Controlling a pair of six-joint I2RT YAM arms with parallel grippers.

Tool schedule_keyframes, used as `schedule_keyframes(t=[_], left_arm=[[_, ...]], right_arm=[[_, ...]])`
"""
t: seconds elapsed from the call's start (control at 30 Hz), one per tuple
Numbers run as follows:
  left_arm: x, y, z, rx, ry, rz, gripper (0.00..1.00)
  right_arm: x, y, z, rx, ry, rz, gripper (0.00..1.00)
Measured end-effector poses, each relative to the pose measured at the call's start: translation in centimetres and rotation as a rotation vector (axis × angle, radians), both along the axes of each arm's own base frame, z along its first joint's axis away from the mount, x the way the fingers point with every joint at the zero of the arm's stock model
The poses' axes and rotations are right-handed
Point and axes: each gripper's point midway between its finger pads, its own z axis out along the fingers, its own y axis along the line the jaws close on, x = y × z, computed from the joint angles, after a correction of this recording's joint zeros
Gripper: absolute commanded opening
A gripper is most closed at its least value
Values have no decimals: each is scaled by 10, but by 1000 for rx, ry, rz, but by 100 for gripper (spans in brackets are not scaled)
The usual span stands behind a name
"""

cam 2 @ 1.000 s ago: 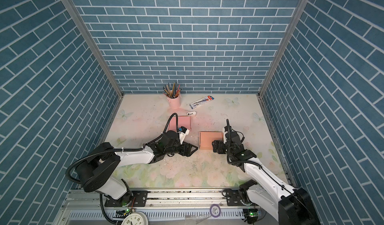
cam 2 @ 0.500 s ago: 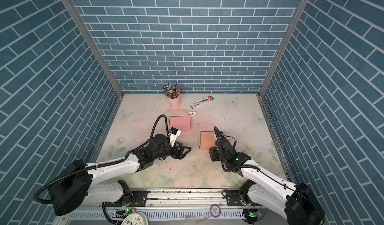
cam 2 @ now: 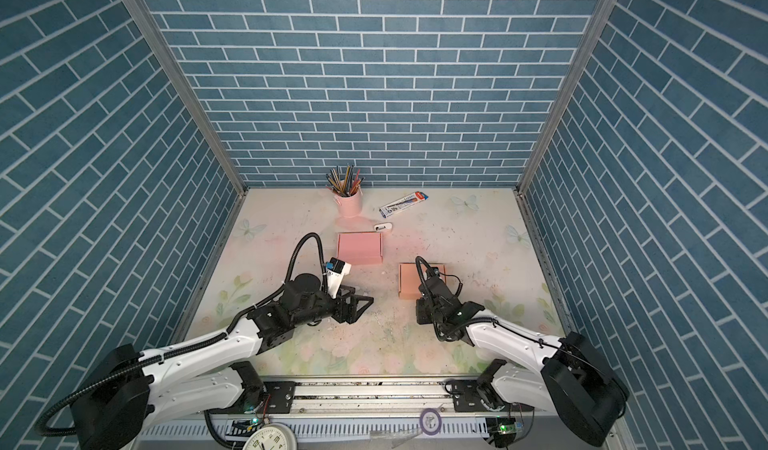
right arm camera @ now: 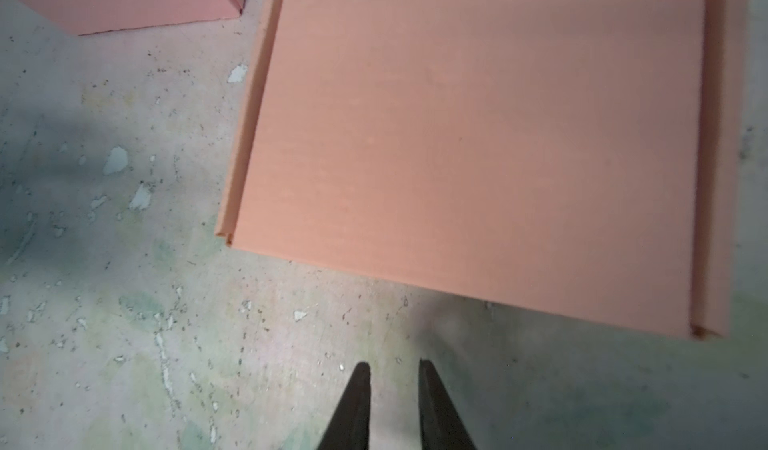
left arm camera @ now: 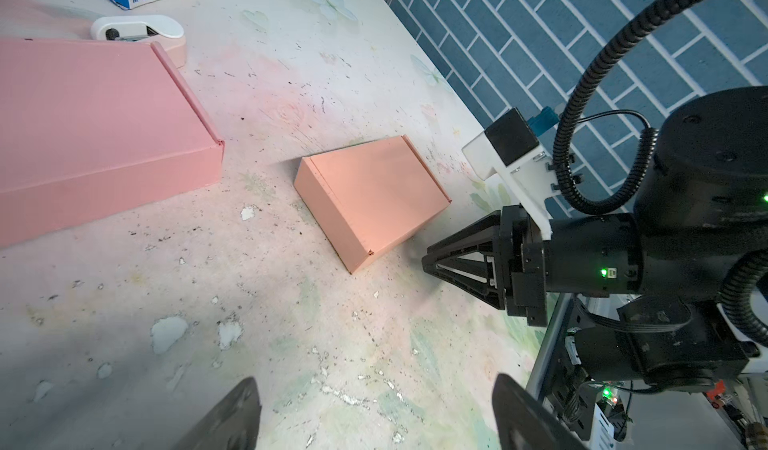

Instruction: Fold the paper box

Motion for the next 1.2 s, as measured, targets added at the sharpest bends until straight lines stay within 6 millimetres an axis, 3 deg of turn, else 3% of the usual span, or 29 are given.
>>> schedule_keyframes(t=[0.17,0.47,0.8,1.07,1.2], left_arm=[[-2,9,0,5,-9,14,88],[-4,15,-9,24,3,25,88],[-3,17,-9,32,-5,33,88],[-1,23,-18,51,0,59,88],[2,28,-12,41,-19,82,88]], right_arm=[[5,1,-6,-26,5,-9,23],[29,14,2,-13,-31,-30,26],[51,4,-1,-30,-37,-74,27],[76,11,7,-30,-67,-69,28],[85,15,8,-32,-74,-64,29]])
